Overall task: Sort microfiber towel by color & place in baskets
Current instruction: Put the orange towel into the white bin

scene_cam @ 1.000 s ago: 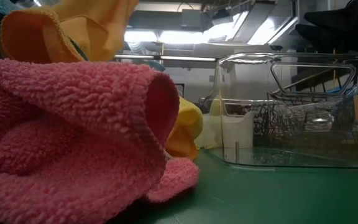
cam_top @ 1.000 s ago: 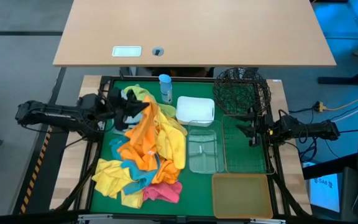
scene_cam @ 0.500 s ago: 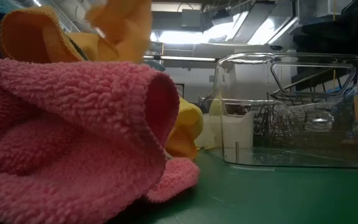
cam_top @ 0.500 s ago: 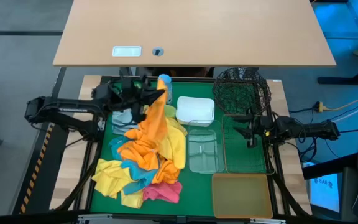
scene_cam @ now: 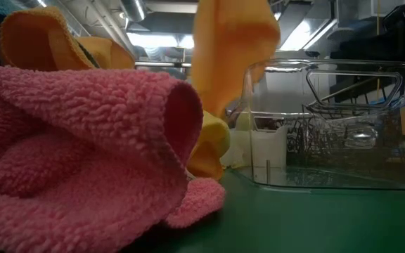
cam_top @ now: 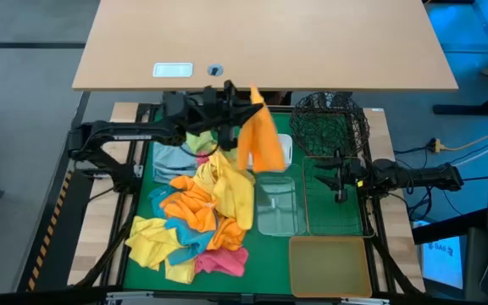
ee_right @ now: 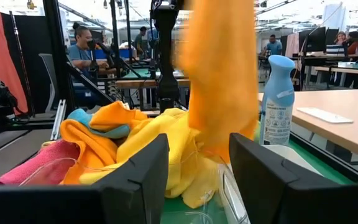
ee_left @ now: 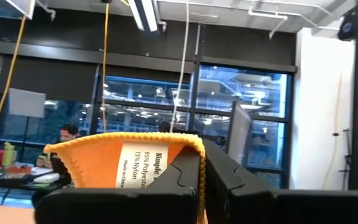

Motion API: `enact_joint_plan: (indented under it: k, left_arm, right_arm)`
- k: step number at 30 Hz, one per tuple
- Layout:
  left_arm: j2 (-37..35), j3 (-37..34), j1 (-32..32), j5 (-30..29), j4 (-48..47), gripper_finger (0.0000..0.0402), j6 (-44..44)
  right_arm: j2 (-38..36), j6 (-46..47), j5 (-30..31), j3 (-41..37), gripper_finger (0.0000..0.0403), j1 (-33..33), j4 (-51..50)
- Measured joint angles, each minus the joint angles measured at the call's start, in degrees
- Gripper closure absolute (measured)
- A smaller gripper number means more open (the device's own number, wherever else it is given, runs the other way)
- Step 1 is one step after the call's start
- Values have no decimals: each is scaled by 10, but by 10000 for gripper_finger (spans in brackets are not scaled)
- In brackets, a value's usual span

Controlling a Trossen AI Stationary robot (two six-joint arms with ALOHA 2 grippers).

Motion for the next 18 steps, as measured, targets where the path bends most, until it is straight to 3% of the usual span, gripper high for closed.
enact_joint_plan:
  k: [8,18]
  left_arm:
    - [84,74,29,0,0,401,0]
    - [102,80,41,16,-82,401,0]
  right_arm:
    - [0,0,0,0,233,0,-2]
    - [0,0,1,0,233,0,-22]
